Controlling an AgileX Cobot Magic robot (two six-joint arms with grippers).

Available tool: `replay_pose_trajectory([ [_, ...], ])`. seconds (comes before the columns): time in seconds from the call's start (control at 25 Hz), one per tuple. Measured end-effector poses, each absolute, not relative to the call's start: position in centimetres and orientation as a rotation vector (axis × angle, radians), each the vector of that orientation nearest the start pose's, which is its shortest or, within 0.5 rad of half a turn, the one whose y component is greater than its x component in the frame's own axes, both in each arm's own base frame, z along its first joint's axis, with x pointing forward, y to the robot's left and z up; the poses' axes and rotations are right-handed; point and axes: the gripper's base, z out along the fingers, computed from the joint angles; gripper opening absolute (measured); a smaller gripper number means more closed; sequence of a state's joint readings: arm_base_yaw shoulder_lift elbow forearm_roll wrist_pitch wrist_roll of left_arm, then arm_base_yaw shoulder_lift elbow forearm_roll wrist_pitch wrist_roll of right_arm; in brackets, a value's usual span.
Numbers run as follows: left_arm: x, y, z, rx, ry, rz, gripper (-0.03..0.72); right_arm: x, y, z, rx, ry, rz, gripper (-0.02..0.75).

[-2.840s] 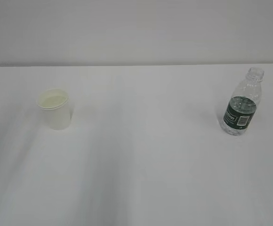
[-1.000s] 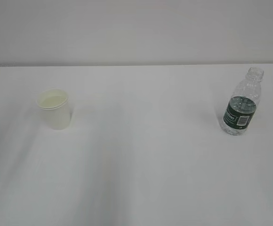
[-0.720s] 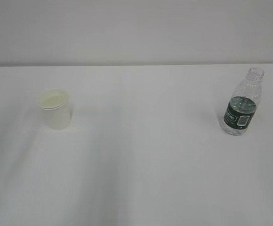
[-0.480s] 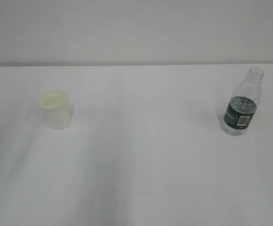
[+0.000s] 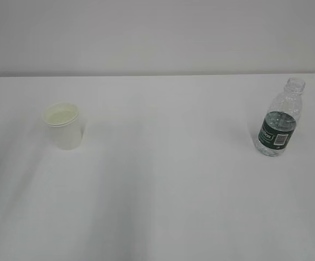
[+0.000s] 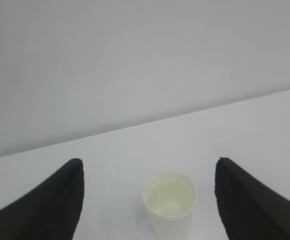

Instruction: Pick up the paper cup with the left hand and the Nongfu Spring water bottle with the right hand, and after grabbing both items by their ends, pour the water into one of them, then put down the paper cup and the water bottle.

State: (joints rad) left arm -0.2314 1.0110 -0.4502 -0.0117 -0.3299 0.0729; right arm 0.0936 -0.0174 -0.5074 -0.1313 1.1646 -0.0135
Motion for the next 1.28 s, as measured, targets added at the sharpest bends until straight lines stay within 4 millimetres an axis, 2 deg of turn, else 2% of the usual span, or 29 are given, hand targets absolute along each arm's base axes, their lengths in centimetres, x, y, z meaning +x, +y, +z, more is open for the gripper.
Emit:
replay_pose_trajectory([
  [0.12, 20.1, -4.7, 27.6, 0.258, 1.731, -0.119, 0.587, -1.1, -1.2, 27.0, -0.098, 2.110, -0.116, 0.522],
  [0.44, 20.8, -4.9, 29.6, 0.278, 1.727, -0.109, 0.587, -1.0, -1.3, 27.0, -0.098, 2.112, -0.121, 0.521],
  [0.72, 21.0, -4.9, 30.3, 0.309, 1.802, -0.087, 0.587, -1.0, -1.3, 27.0, -0.098, 2.111, -0.122, 0.521],
  [1.04, 21.1, -2.9, 30.6, 0.201, 1.882, -0.042, 0.587, -1.0, -1.3, 27.0, -0.096, 2.111, -0.121, 0.521],
  [1.28, 19.9, -2.3, 31.2, 0.174, 1.895, -0.035, 0.587, -1.0, -1.3, 27.0, -0.096, 2.111, -0.123, 0.521],
])
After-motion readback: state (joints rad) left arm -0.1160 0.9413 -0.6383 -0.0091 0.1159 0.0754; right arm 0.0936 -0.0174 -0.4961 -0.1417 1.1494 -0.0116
